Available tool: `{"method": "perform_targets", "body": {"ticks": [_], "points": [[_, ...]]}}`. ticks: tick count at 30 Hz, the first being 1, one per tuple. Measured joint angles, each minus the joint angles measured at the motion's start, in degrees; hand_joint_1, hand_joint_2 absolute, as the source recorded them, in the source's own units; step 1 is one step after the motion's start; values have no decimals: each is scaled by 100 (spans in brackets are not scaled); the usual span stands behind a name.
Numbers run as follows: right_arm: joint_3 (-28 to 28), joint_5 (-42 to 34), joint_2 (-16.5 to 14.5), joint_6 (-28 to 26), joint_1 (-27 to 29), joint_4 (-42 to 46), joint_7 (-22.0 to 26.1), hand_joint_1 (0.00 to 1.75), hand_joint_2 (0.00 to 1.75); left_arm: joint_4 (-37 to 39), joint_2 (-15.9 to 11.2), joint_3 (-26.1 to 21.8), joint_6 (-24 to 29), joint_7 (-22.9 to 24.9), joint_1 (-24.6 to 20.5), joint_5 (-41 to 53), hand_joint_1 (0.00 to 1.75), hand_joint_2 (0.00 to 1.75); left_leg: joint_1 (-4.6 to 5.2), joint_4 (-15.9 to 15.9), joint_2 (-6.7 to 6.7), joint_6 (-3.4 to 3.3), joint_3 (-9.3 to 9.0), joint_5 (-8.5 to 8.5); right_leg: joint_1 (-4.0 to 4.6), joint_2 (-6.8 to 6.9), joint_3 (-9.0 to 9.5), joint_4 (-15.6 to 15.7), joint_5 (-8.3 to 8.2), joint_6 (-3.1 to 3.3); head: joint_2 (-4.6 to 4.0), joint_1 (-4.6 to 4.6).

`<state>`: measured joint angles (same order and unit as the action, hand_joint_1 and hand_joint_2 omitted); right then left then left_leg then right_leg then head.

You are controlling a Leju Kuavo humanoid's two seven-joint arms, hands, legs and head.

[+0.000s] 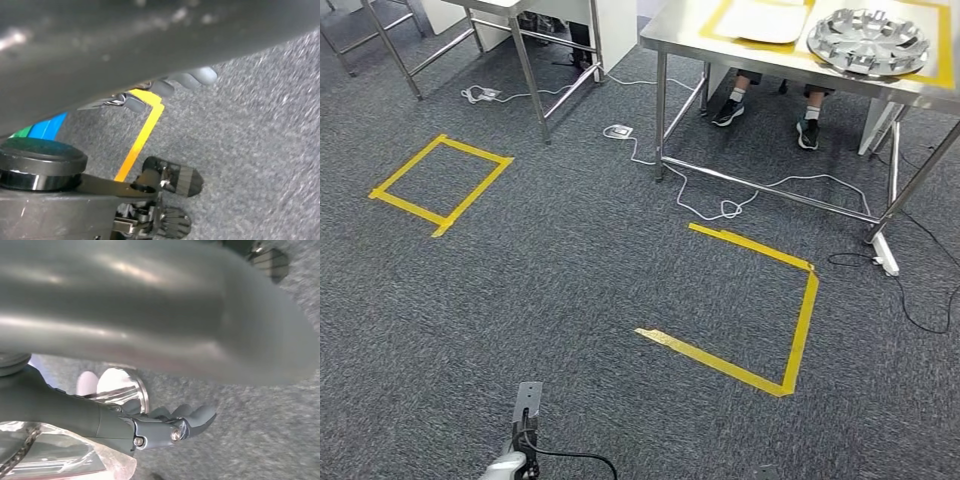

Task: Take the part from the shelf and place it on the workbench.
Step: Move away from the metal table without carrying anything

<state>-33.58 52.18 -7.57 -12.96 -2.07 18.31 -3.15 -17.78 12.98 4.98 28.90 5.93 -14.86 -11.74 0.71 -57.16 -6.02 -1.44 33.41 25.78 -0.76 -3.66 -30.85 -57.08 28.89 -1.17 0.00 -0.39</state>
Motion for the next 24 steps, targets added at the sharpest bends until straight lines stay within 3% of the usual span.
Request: {"method": "perform_targets", "body": {"ticks": [1,3,5,6,7,8,10,12,14,16,18,20,22,23,24], "points": [[-3,10,-2,1,-3,1,-9,0,0,0,-3,5,-2,6,9,-10,0,0,-6,-16,8,34,18,8,-3,58,6,14,-13,35,0,0],[-8,38,-4,2,-7,1,-17,0,0,-1,-6,17,-8,12,9,-28,0,0,-6,-268,203,108,142,183,-24,189,25,47,-30,107,0,-32],[-12,71,-3,3,1,1,-19,0,0,-1,-2,27,-21,13,-6,-39,0,0,-34,-965,451,186,473,552,-26,345,31,53,-22,151,0,-66],[-14,83,-2,5,6,1,-21,0,0,0,-2,31,-26,14,-6,-44,0,0,-58,-1349,499,216,657,706,-25,428,31,52,-16,159,0,-69],[-15,94,-1,9,7,1,-23,0,0,0,-3,34,-25,16,0,-53,0,0,-82,-1605,519,238,777,771,-24,505,32,51,-10,160,0,-68],[-16,103,1,13,2,1,-26,0,0,0,-6,36,-22,17,7,-65,0,0,-101,-1657,530,251,798,727,-25,574,34,50,-4,156,0,-69],[-16,131,1,25,-18,1,-40,0,0,-1,-13,37,-15,19,6,-91,0,0,-116,-1105,616,245,505,371,-25,697,61,50,15,130,0,-70],[-14,175,1,36,-48,-1,-65,0,0,-1,-14,38,-11,17,-31,-117,0,0,-85,-351,833,203,116,100,0,803,88,41,47,76,0,-71],[-8,224,2,56,-96,-2,-86,0,0,-1,-13,38,-2,13,-69,-142,0,0,-45,-55,930,146,-10,79,31,904,97,38,69,16,0,-62],[12,270,3,84,-166,-3,-108,0,0,-1,-20,38,14,11,-76,-154,0,0,-40,-16,839,75,-3,68,24,973,99,47,88,-51,0,-55],[47,320,3,100,-233,-5,-137,0,0,0,-18,40,28,8,-93,-154,0,0,-55,23,741,1,-14,38,2,790,14,-140,241,-107,0,-37],[89,375,3,103,-274,-14,-185,0,0,0,4,54,44,3,-121,-154,0,0,-58,38,635,-50,-16,24,-5,502,-298,-797,576,-123,0,-9],[134,430,4,114,-289,-30,-240,0,0,0,25,74,56,-7,-125,-155,0,0,-39,37,512,-72,-15,24,0,398,-682,-1514,799,-116,0,0],[161,455,5,122,-294,-38,-261,0,0,0,31,85,61,-10,-122,-155,0,0,-31,35,446,-77,-20,25,4,383,-775,-1631,758,-107,0,1],[189,477,5,131,-303,-43,-277,0,0,1,34,95,64,-14,-121,-155,0,0,-25,34,380,-77,-29,26,6,371,-753,-1508,604,-93,0,0]]}}
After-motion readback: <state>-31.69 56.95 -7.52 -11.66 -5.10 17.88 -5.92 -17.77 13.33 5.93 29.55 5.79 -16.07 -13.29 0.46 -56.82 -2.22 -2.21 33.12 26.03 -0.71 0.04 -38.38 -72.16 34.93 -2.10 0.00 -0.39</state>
